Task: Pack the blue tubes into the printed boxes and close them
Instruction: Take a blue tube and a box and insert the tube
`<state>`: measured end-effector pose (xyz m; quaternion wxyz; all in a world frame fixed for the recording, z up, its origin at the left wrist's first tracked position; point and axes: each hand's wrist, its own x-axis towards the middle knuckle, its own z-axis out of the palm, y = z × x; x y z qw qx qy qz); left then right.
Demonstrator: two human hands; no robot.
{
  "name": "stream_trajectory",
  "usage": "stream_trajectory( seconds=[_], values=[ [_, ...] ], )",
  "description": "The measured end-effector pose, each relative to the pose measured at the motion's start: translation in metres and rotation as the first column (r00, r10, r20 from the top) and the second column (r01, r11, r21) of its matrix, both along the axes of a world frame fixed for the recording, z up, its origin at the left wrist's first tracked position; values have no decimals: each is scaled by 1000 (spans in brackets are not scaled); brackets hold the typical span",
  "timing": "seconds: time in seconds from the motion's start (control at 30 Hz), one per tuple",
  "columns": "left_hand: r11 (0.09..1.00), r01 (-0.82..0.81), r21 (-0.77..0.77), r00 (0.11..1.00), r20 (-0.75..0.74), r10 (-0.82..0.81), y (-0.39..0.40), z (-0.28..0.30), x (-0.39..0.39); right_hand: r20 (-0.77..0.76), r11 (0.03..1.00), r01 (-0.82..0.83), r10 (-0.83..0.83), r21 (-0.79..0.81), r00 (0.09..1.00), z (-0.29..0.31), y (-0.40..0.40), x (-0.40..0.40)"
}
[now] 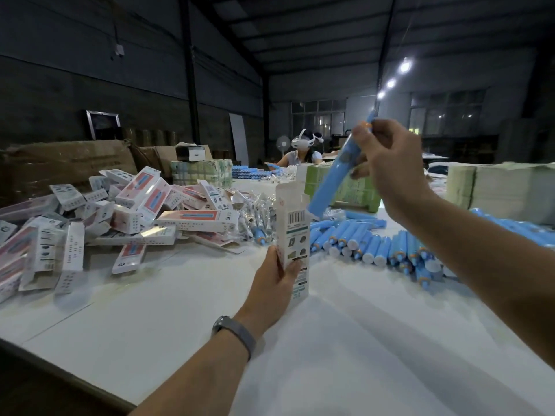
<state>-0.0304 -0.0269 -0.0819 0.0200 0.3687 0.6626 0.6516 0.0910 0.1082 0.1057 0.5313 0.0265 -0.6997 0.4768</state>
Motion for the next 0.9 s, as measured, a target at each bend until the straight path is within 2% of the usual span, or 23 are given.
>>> stream_trajectory(
  seconds=[0.1,0.27,0.43,0.6,0.73,0.9],
  values=[
    [1000,-22,5,1000,-11,23,0,1,3,-17,999,-23,24,31,1000,10,-16,-3],
    [1000,-16,10,999,28,16,0,2,3,-24,977,120,-118,176,993,15,-32,-19],
    [1000,-29,-1,999,29,29,0,2,2,-26,937,193,-194,290,981,15,-31,-25],
    [998,-57,-11,998,5,57,-1,4,4,55,926,172,-201,337,978,1,-32,-33],
    [997,-61,-44,998,-10,60,-2,5,5,95,954,60,-92,294,991,2,-40,-37],
    [997,-64,-48,998,6,64,-2,6,5,128,896,78,-148,437,981,-6,-45,-42]
  ],
)
